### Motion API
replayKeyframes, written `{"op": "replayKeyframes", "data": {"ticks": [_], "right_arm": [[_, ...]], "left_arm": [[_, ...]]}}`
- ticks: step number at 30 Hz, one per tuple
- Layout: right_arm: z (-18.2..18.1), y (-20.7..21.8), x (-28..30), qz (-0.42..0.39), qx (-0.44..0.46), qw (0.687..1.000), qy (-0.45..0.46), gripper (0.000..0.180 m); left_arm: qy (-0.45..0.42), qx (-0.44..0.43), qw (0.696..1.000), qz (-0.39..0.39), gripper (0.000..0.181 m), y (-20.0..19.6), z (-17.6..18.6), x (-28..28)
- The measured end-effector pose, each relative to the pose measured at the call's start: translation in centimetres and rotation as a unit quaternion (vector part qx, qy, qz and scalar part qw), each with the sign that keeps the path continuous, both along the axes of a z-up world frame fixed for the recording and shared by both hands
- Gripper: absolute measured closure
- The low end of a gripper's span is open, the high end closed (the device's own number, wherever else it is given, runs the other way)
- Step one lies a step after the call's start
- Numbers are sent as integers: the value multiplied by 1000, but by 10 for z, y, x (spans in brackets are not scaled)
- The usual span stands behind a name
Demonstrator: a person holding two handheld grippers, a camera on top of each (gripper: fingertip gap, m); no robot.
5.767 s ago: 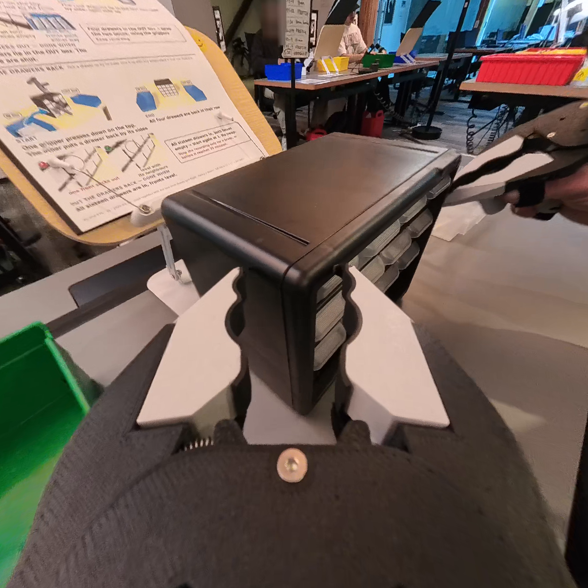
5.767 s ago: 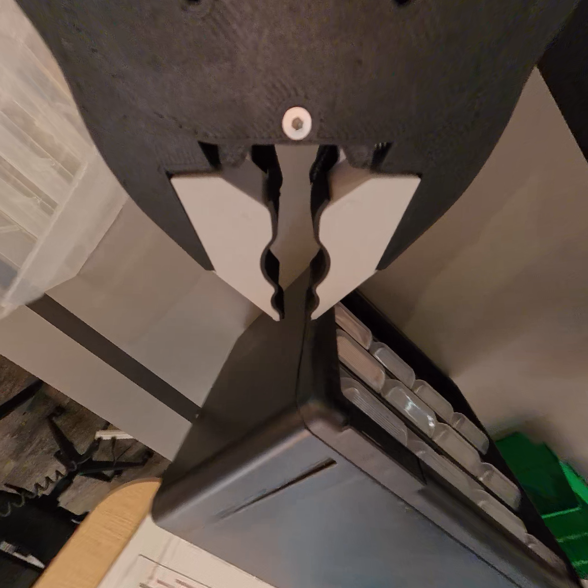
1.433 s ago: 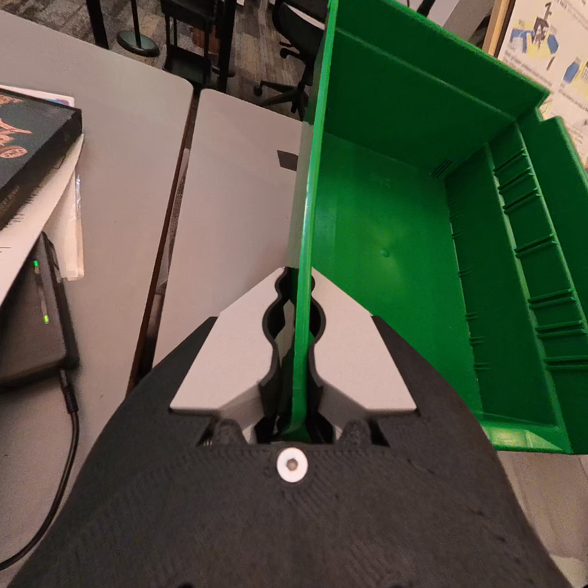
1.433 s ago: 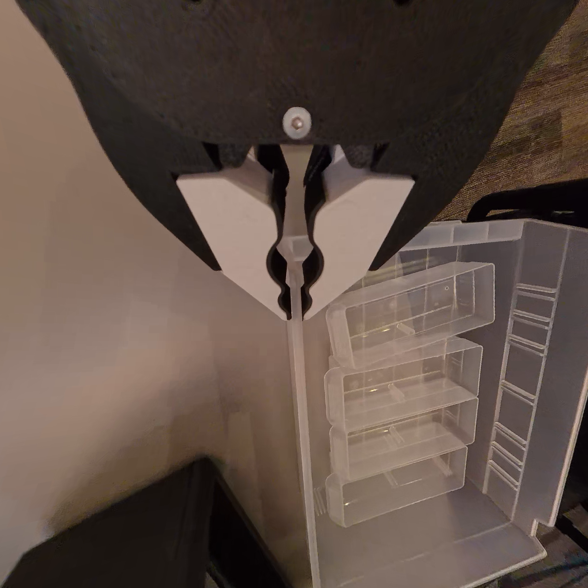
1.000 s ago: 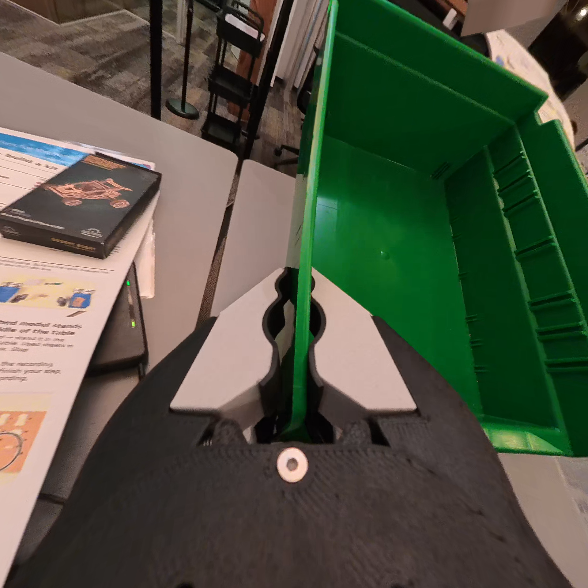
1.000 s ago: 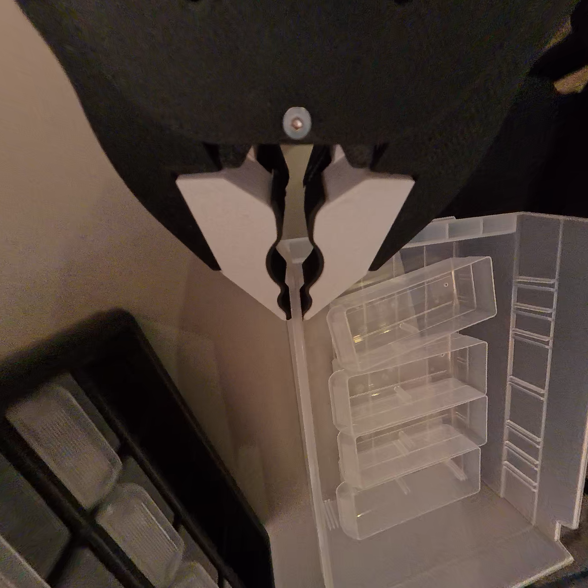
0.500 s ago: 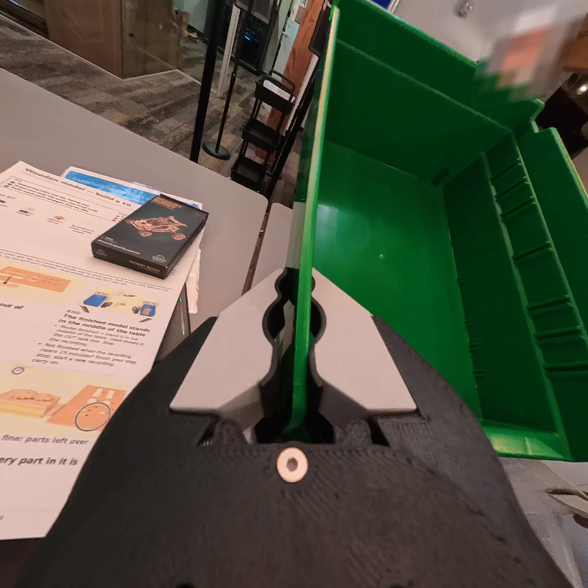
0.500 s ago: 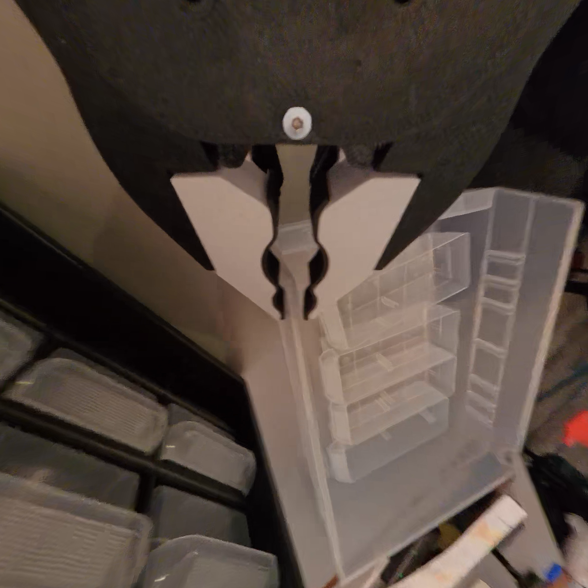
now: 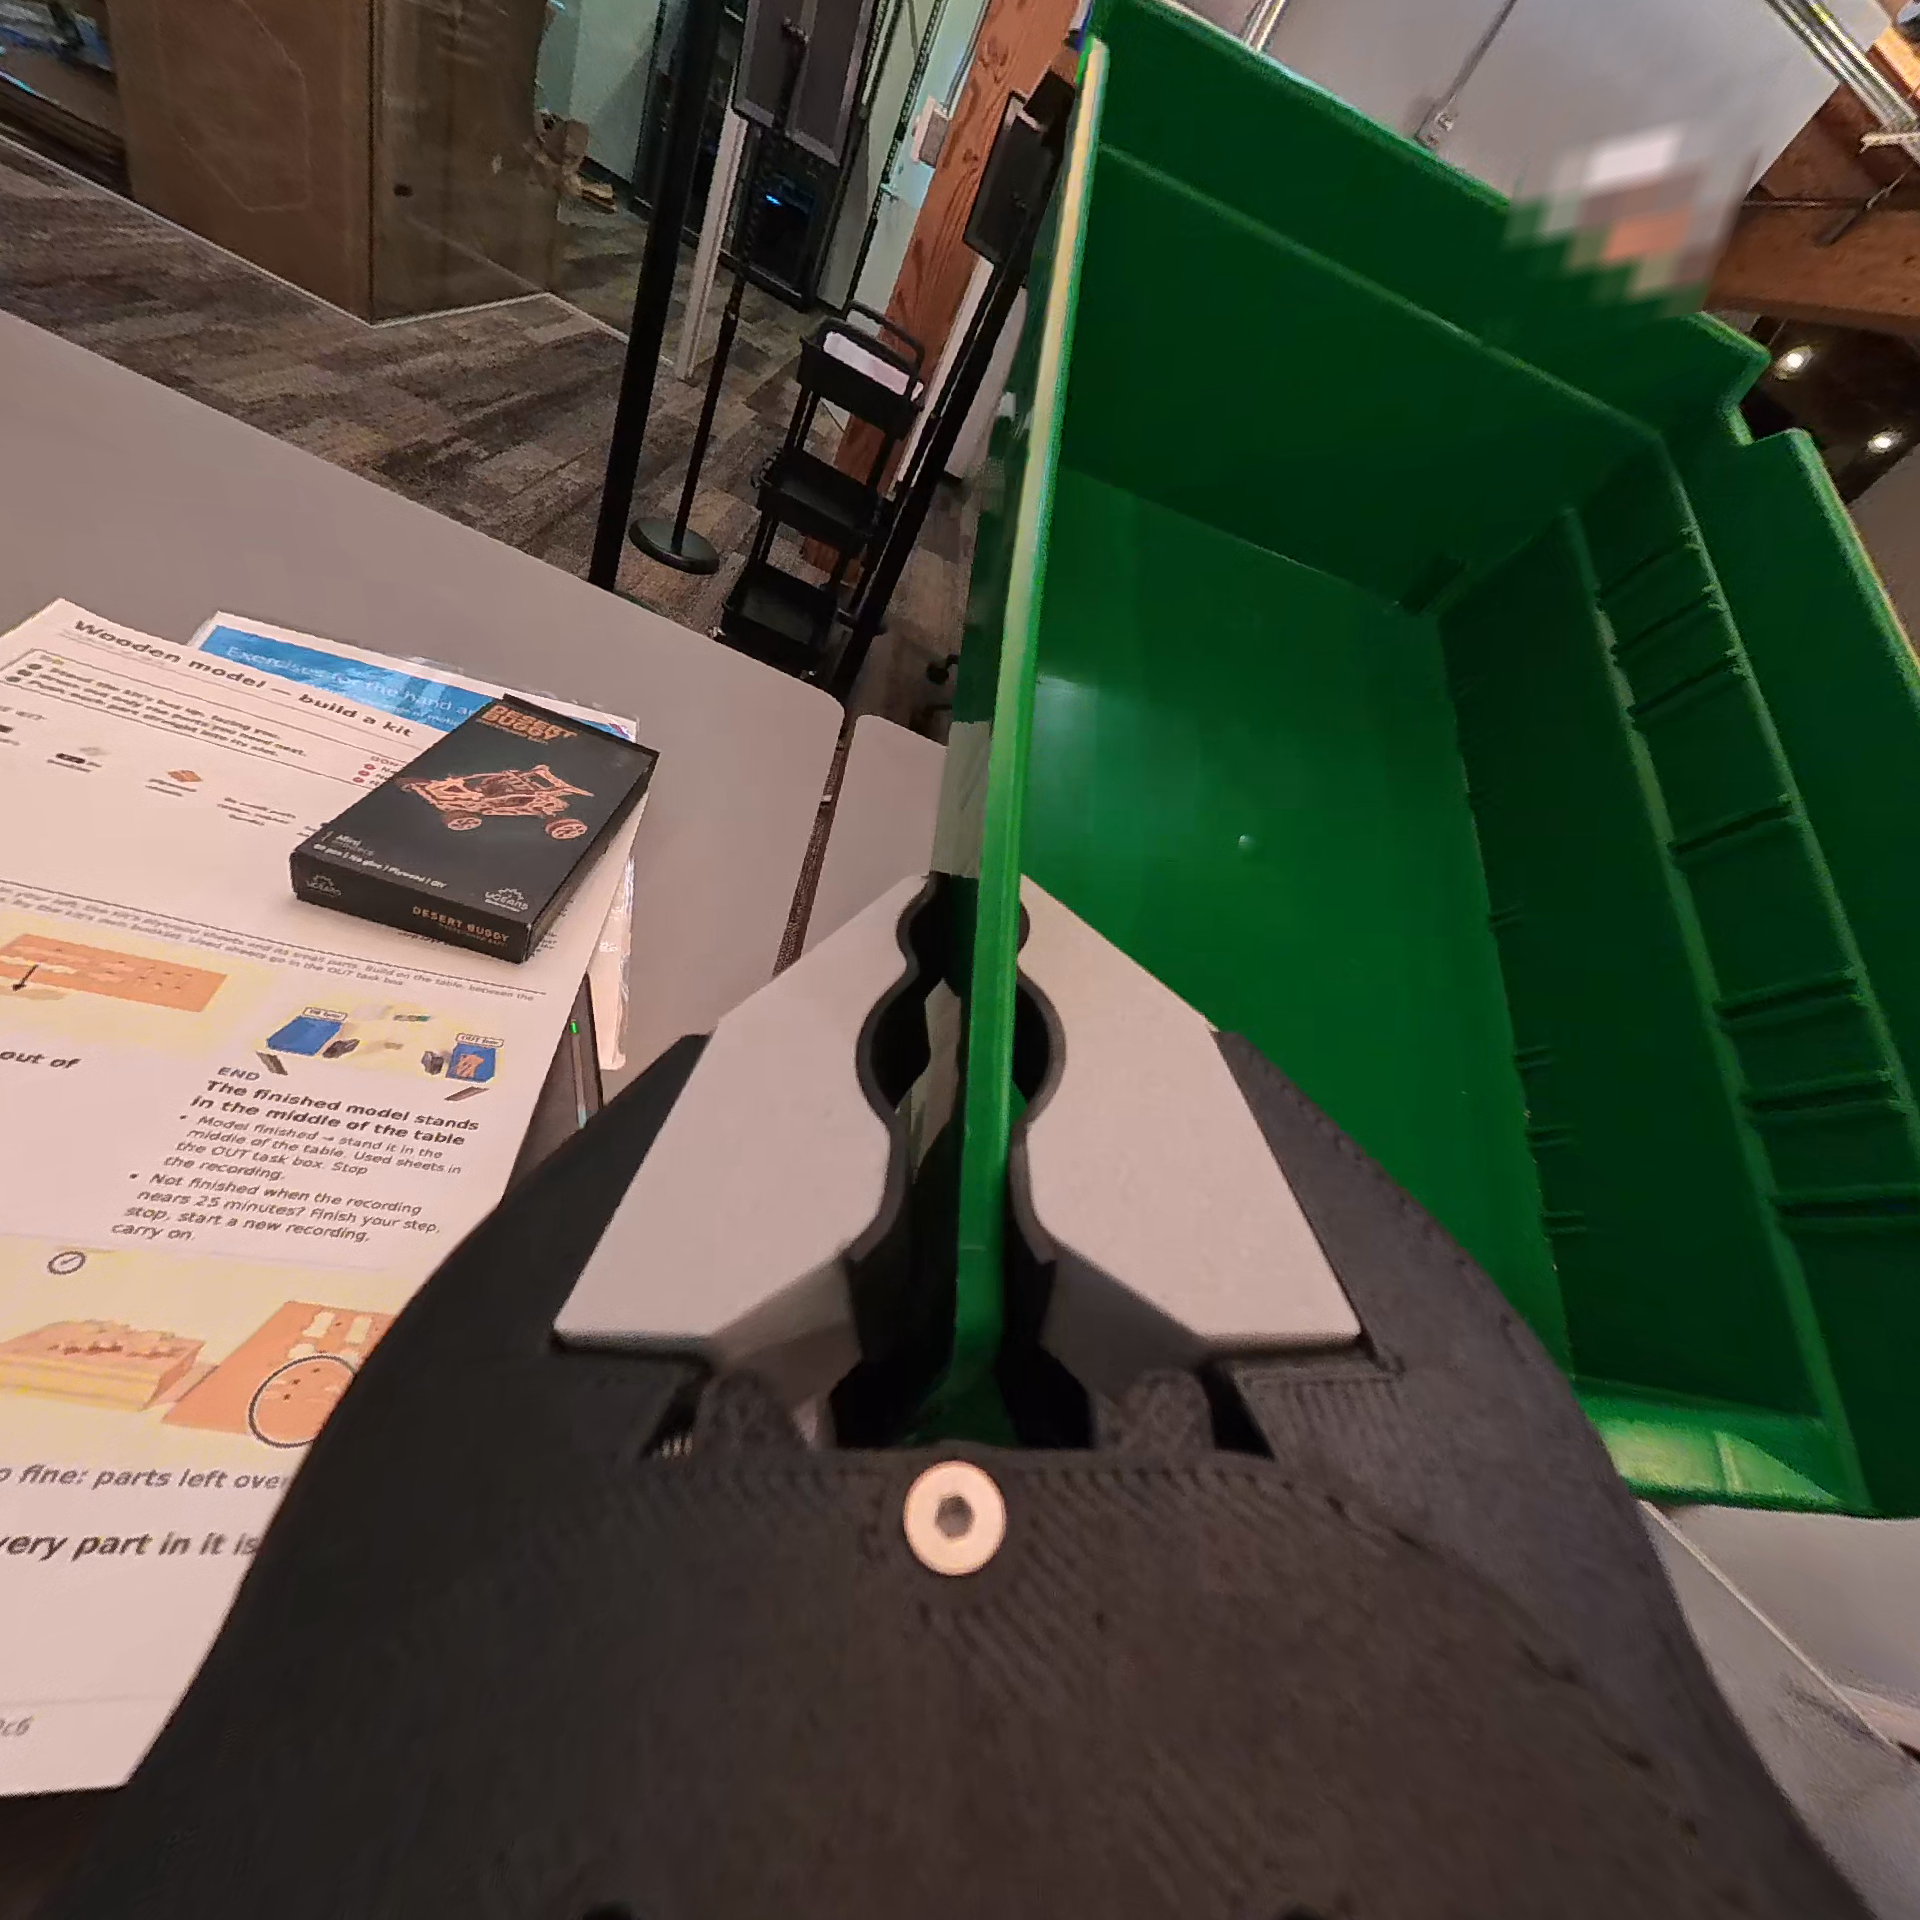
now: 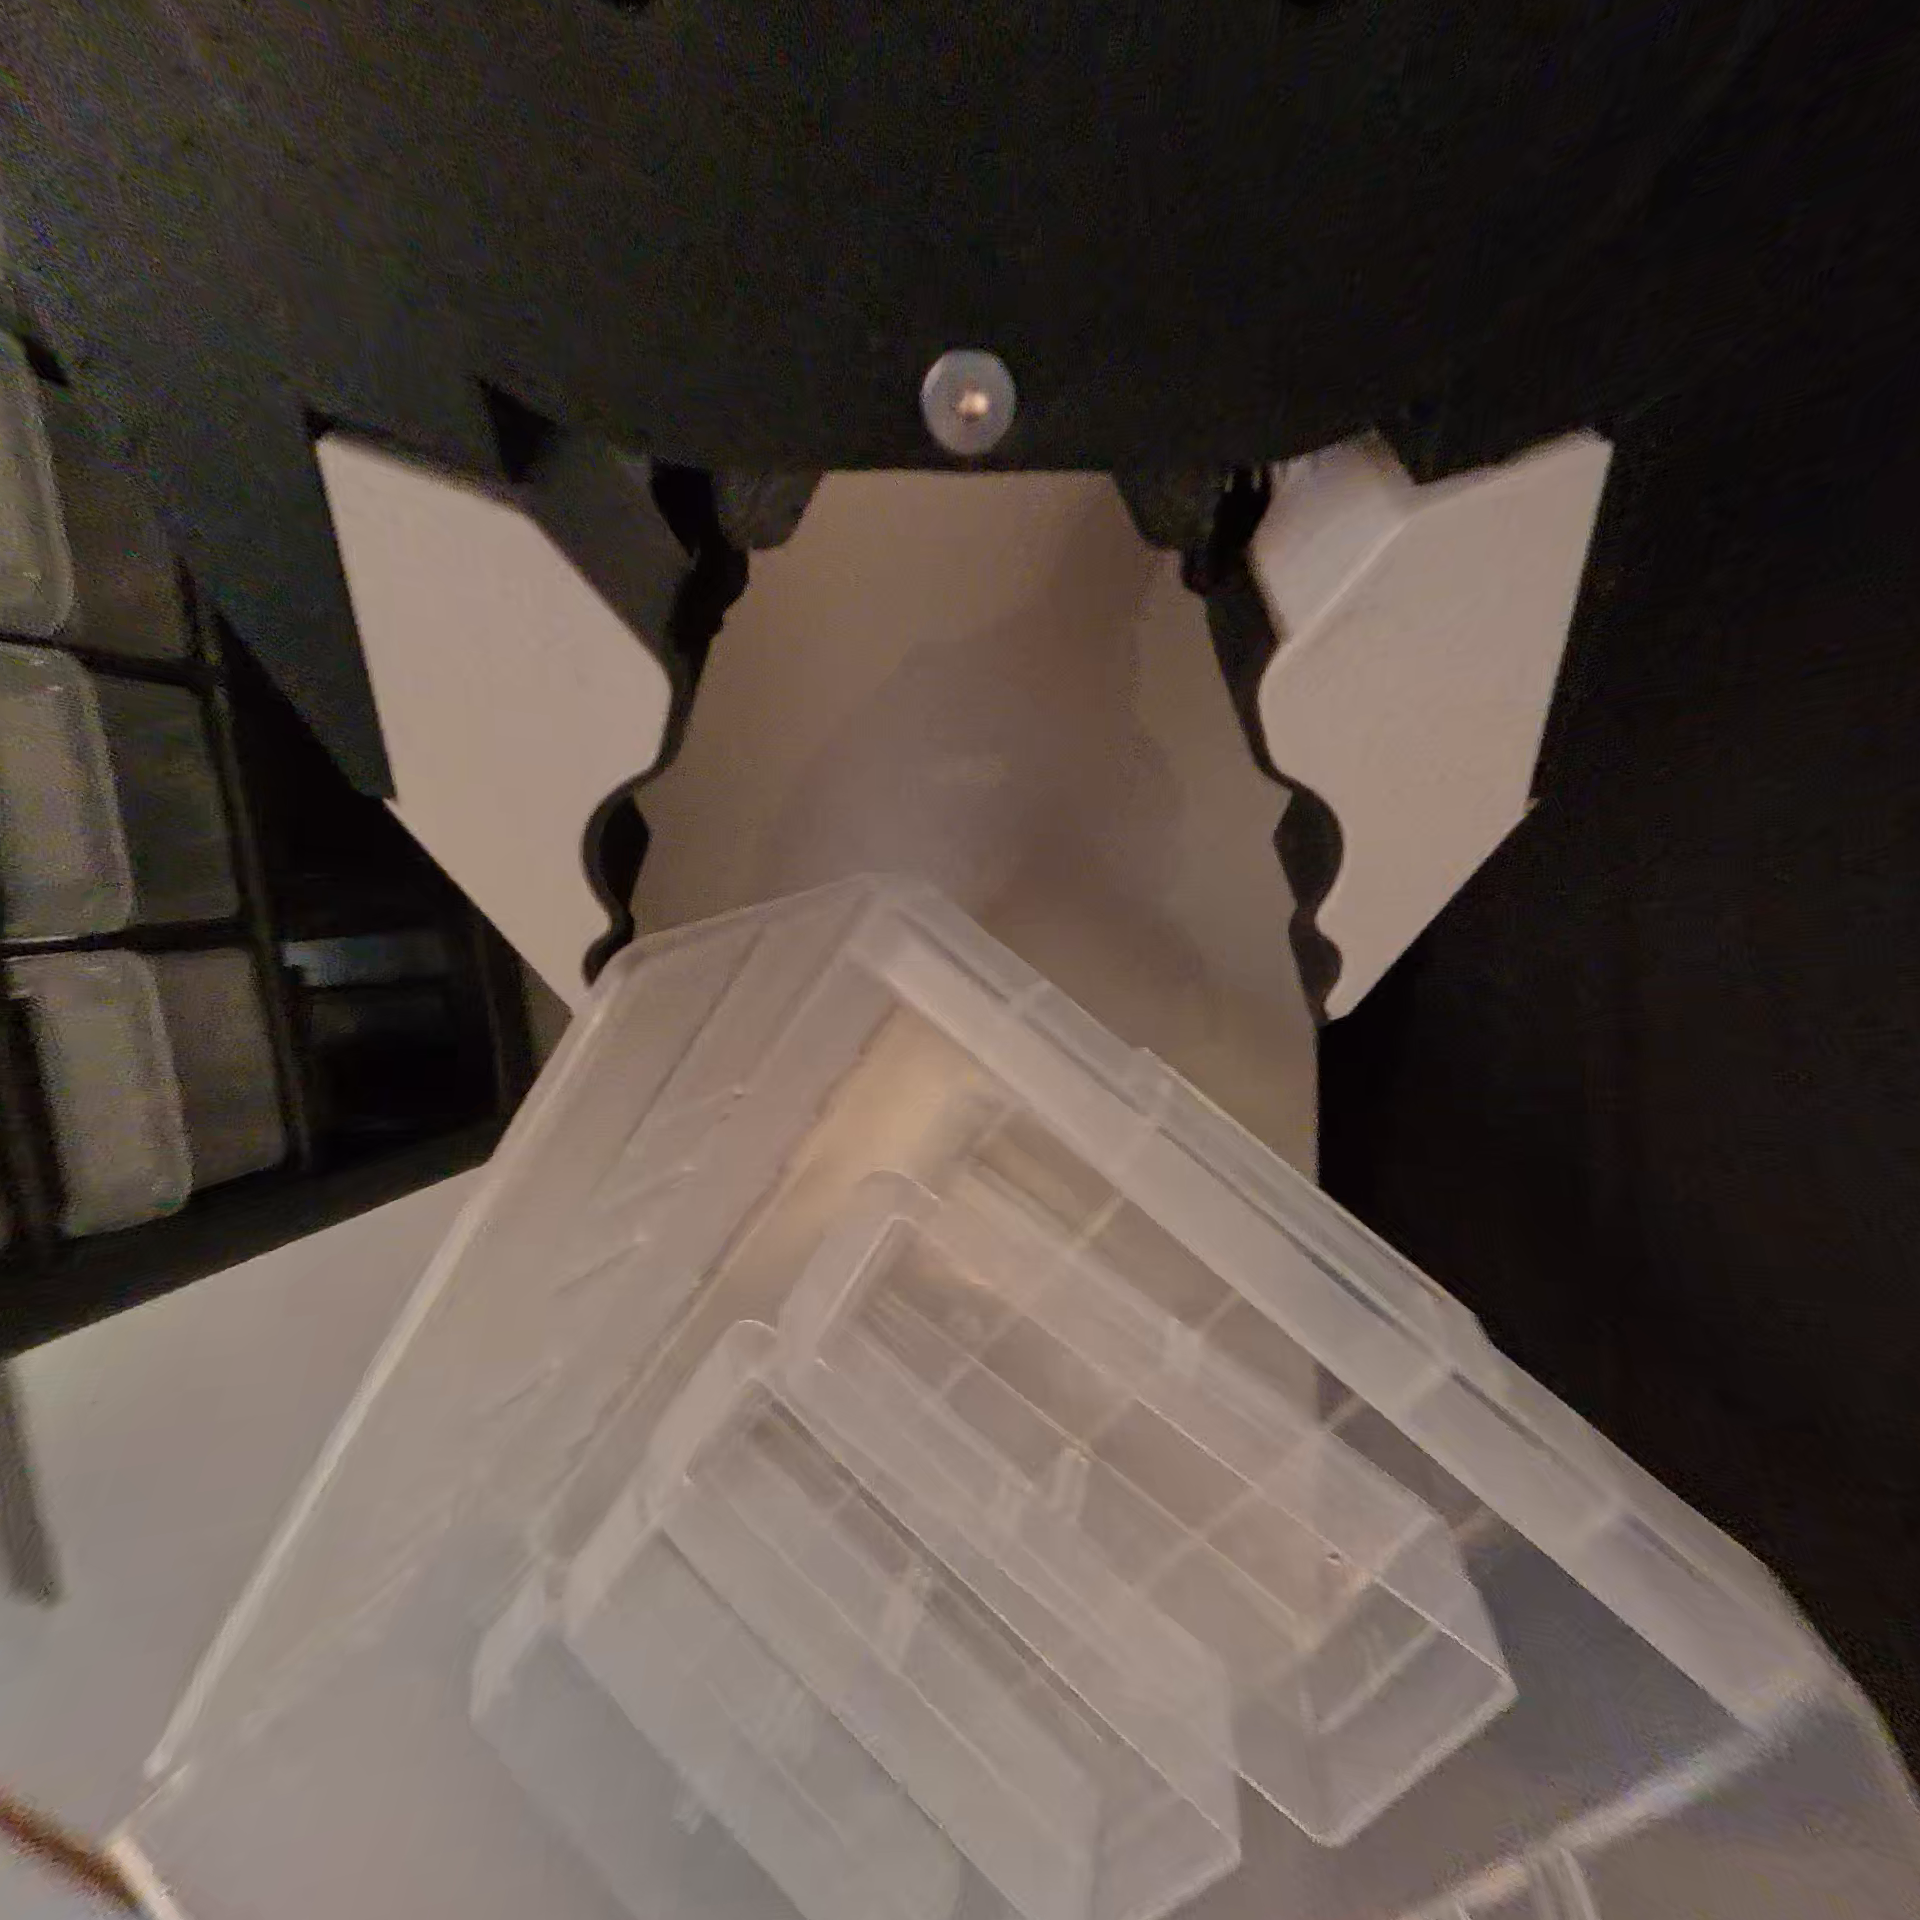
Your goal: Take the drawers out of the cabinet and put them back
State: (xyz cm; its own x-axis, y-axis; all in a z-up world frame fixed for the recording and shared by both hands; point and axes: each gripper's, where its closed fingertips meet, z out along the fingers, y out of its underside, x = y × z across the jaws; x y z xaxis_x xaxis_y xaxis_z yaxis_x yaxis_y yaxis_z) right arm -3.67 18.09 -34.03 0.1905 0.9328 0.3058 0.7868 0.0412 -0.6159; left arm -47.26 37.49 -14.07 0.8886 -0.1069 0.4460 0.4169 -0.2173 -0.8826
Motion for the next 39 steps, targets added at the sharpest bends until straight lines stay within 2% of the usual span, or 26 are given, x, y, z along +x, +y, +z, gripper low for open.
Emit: {"op": "replayKeyframes", "data": {"ticks": [3, 4, 6, 8, 10, 12, 14, 15, 16, 18, 19, 20, 21, 24, 26, 28, 32, 39], "right_arm": [[-5, 15, -7, -18, 35, 999, 4, 78], [-3, 18, -12, -25, 28, 999, 19, 79], [-8, 23, -21, -46, -19, 998, 24, 82], [-15, 24, -33, -73, -79, 994, 36, 97], [-20, 30, -43, -94, -85, 991, 36, 105], [-14, 40, -50, -107, -43, 993, 36, 86], [5, 48, -51, -102, 24, 994, 43, 75], [19, 52, -49, -90, 80, 992, 41, 78], [35, 50, -49, -62, 142, 987, 40, 89], [54, 23, -62, 48, 231, 971, 34, 122], [49, 2, -72, 119, 238, 964, 21, 134], [38, -11, -77, 168, 233, 958, -7, 138], [26, -14, -80, 185, 224, 956, -37, 132], [-7, -12, -83, 202, 151, 963, -99, 140], [-10, -7, -91, 206, 156, 961, -99, 153], [-11, -5, -100, 210, 163, 959, -98, 157], [-11, 2, -118, 179, 129, 970, -100, 157], [-12, 39, -160, 77, 97, 989, -84, 157]], "left_arm": [[4, -2, 1000, -5, 176, 1, 0, 5], [6, -3, 1000, -6, 176, 1, 1, 7], [11, -3, 1000, -10, 176, 2, 3, 11], [13, 0, 1000, -14, 176, 2, 6, 15], [13, 4, 1000, -17, 176, 2, 10, 18], [13, 7, 1000, -17, 176, 1, 13, 17], [15, 12, 1000, -13, 176, -1, 17, 14], [15, 14, 1000, -11, 176, -2, 19, 11], [13, 16, 1000, -9, 175, -3, 20, 9], [8, 22, 1000, -6, 175, -4, 23, 6], [5, 24, 1000, -7, 175, -4, 24, 5], [2, 26, 1000, -7, 175, -4, 25, 5], [1, 28, 1000, -8, 175, -4, 25, 5], [0, 30, 999, -12, 175, -4, 27, 7], [-1, 31, 999, -11, 175, -5, 28, 7], [-3, 33, 999, -10, 175, -6, 29, 6], [-10, 37, 999, -11, 175, -7, 31, 4], [-12, 38, 999, 0, 176, -10, 33, -3]]}}
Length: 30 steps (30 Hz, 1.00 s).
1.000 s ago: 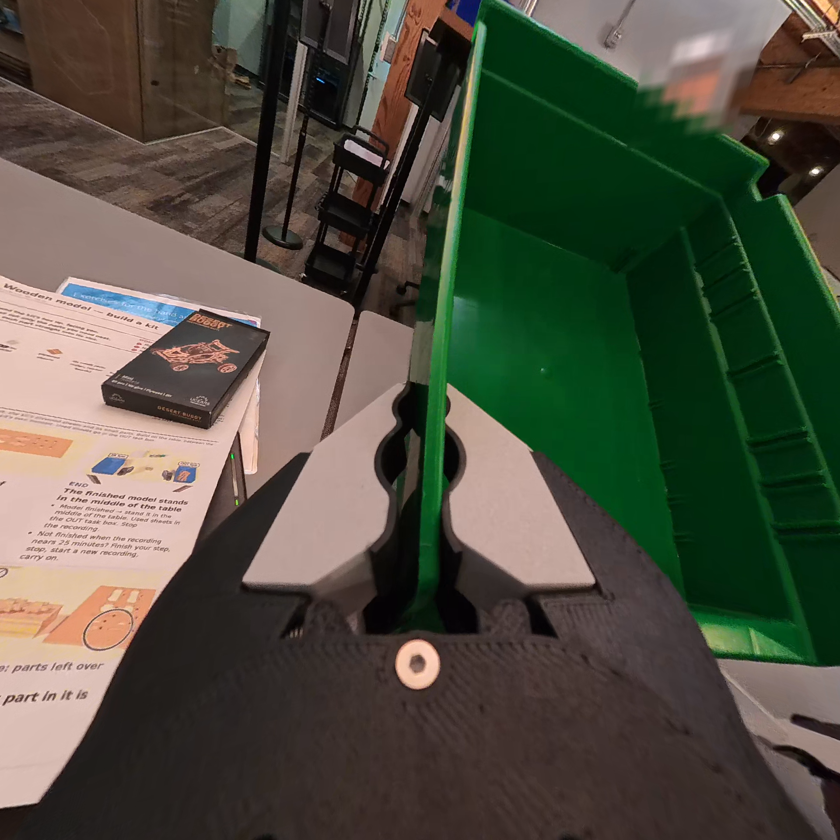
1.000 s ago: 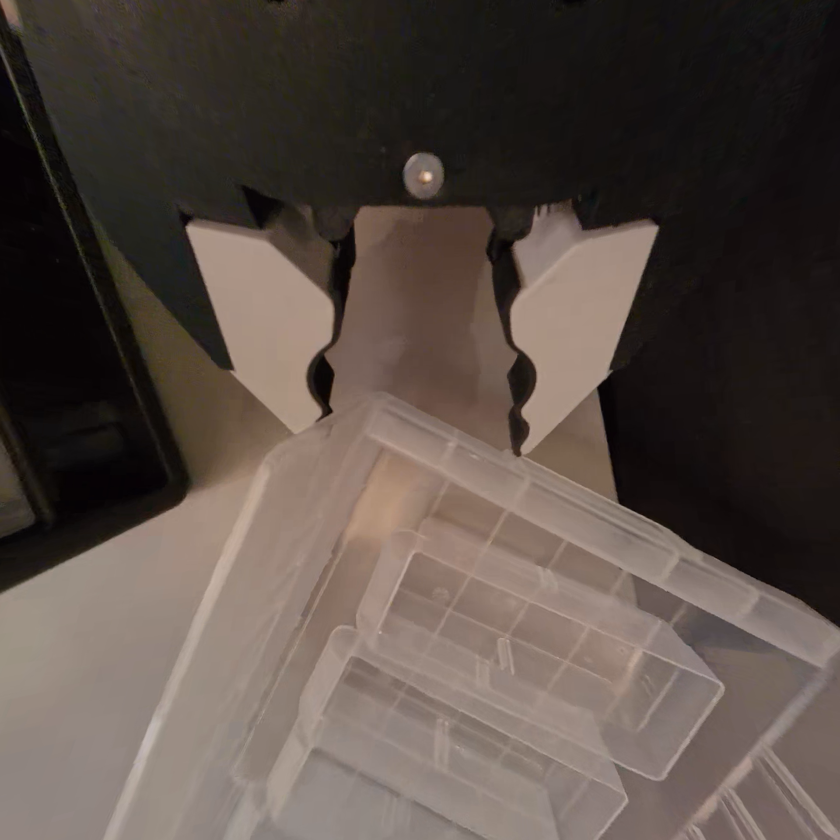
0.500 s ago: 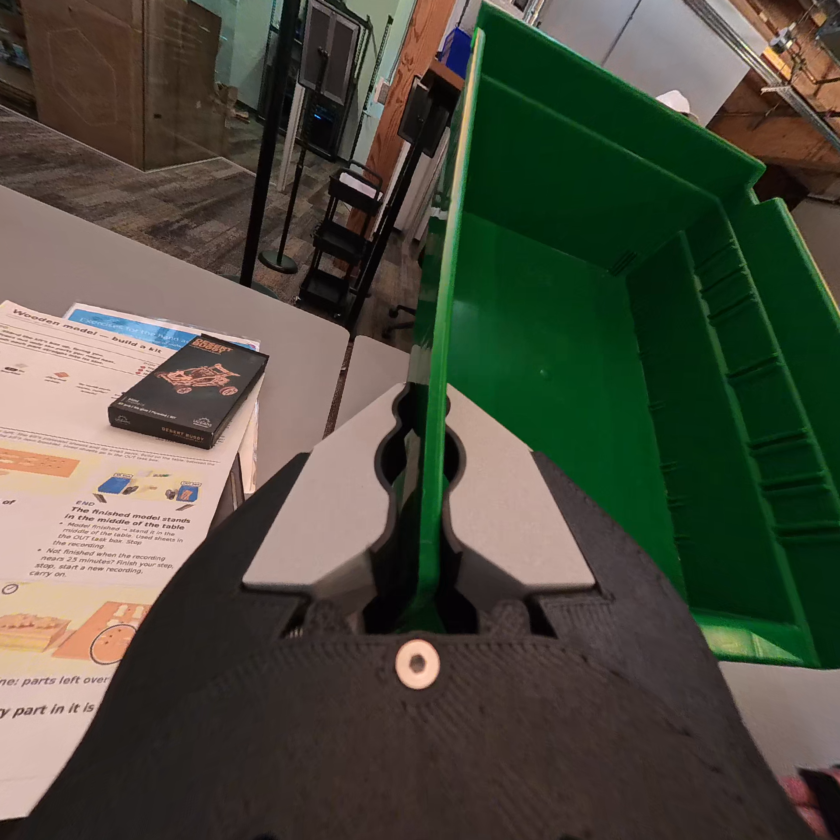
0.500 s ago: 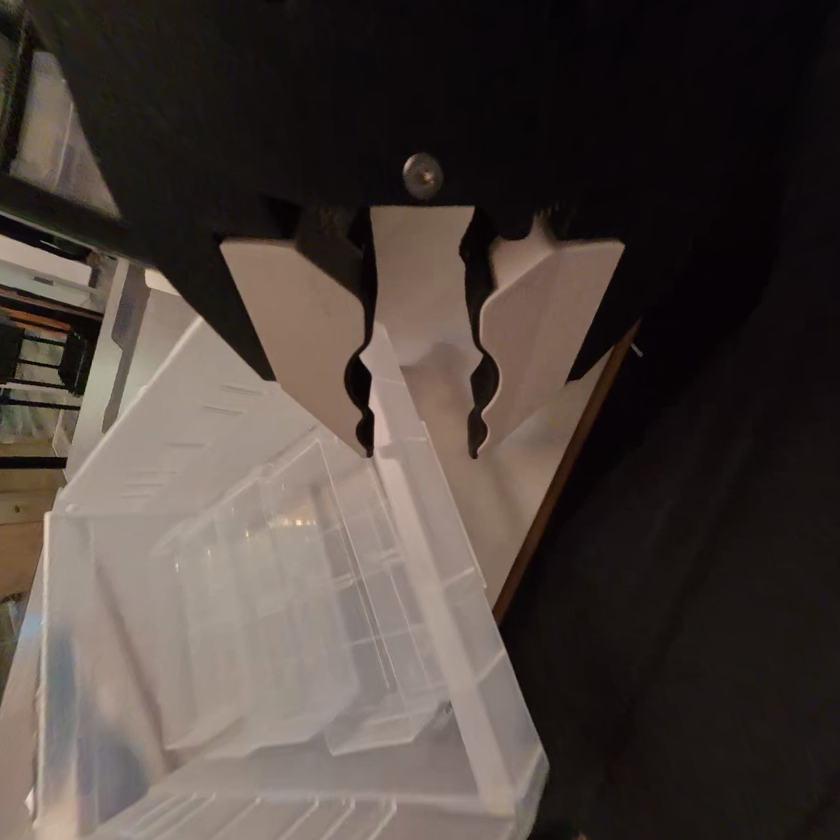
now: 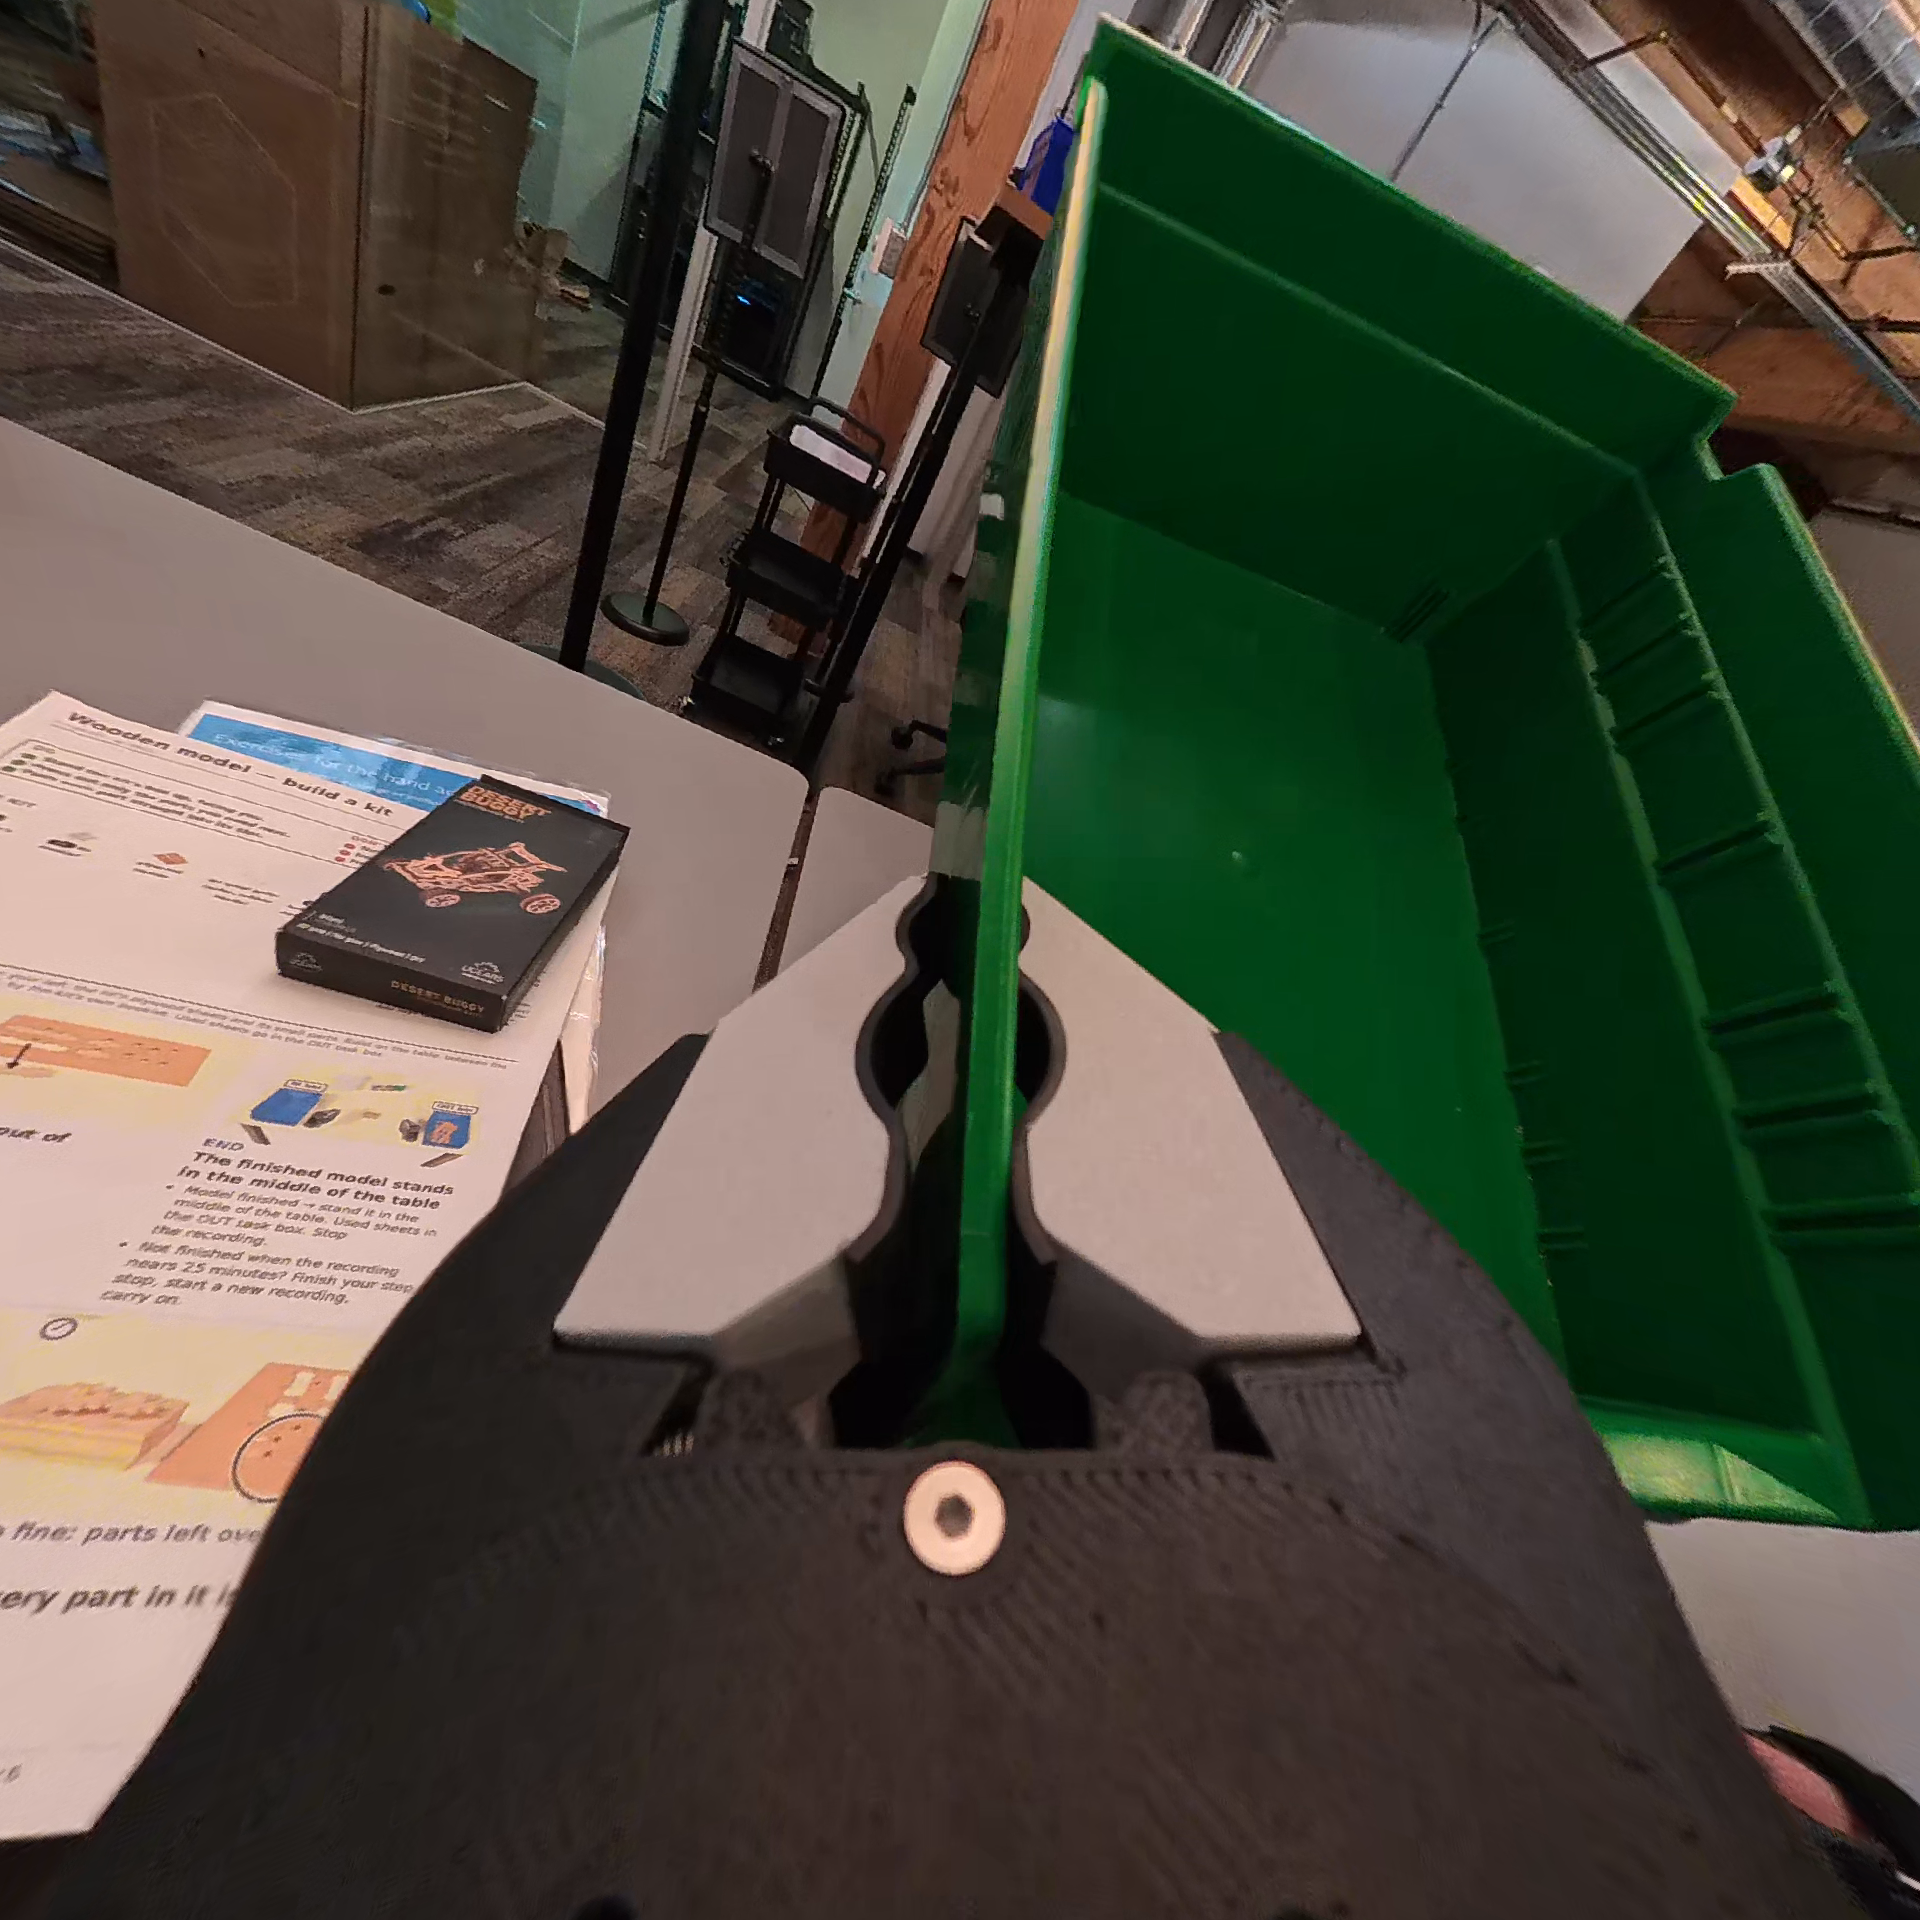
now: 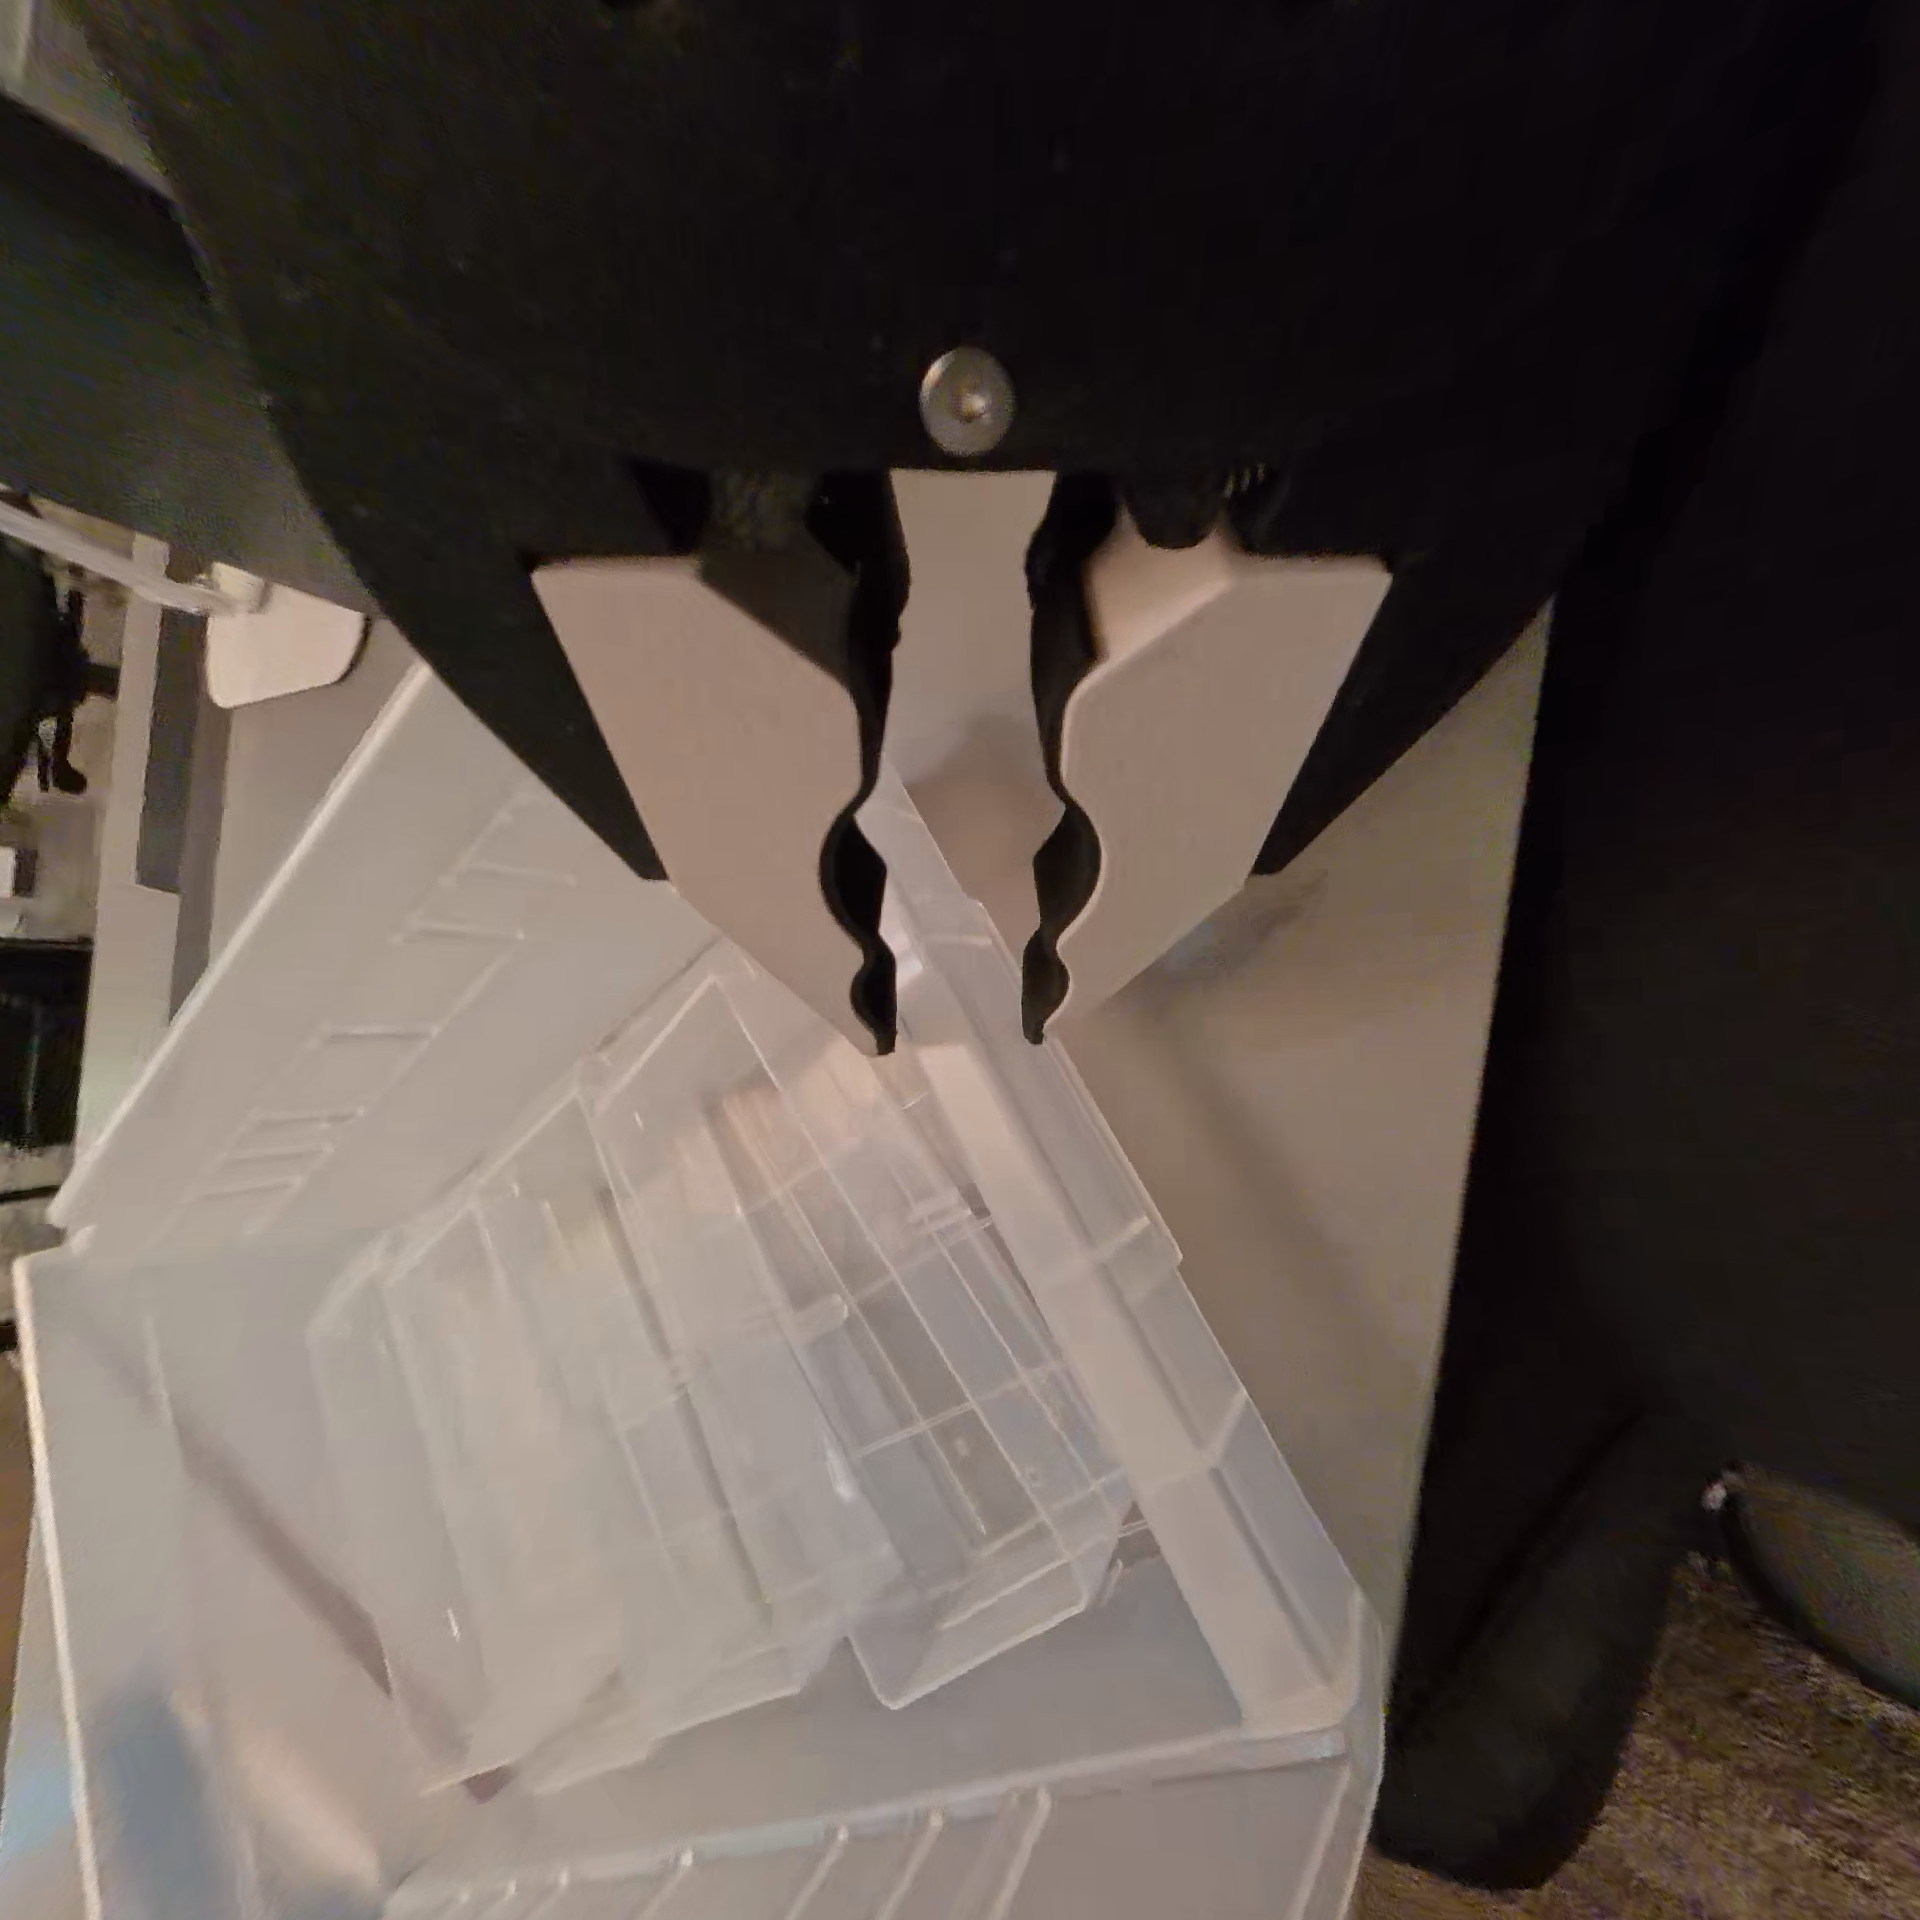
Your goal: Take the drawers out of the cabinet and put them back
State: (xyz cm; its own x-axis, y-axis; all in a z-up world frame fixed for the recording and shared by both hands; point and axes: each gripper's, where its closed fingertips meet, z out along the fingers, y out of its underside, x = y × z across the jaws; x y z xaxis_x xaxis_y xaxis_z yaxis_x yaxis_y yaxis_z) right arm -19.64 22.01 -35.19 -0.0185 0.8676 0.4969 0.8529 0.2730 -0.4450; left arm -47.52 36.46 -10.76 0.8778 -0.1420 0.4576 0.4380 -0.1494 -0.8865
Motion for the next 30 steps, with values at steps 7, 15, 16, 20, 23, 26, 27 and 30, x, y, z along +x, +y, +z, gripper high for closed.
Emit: {"op": "replayKeyframes", "data": {"ticks": [7, 15, 16, 20, 23, 26, 27, 30], "right_arm": [[0, 49, -50, -97, -26, 995, 19, 158], [0, 141, -100, -211, -36, 975, 64, 159], [0, 151, -105, -222, -37, 972, 71, 159], [1, 182, -117, -256, -77, 959, 92, 161], [8, 185, -117, -247, -78, 963, 78, 132], [44, 165, -107, -217, -90, 962, 141, 130], [63, 158, -98, -210, -88, 959, 167, 121], [136, 135, -56, -187, -76, 941, 272, 120]], "left_arm": [[2, 29, 999, 25, 176, -20, 27, -17], [-10, 47, 998, 32, 176, -30, 38, -27], [-13, 48, 998, 30, 176, -30, 38, -27], [-18, 49, 998, 22, 176, -27, 37, -24], [-13, 47, 999, 19, 175, -25, 37, -22], [-8, 48, 999, 15, 175, -22, 39, -15], [-5, 49, 999, 12, 175, -21, 40, -11], [12, 57, 998, -1, 175, -19, 52, 9]]}}
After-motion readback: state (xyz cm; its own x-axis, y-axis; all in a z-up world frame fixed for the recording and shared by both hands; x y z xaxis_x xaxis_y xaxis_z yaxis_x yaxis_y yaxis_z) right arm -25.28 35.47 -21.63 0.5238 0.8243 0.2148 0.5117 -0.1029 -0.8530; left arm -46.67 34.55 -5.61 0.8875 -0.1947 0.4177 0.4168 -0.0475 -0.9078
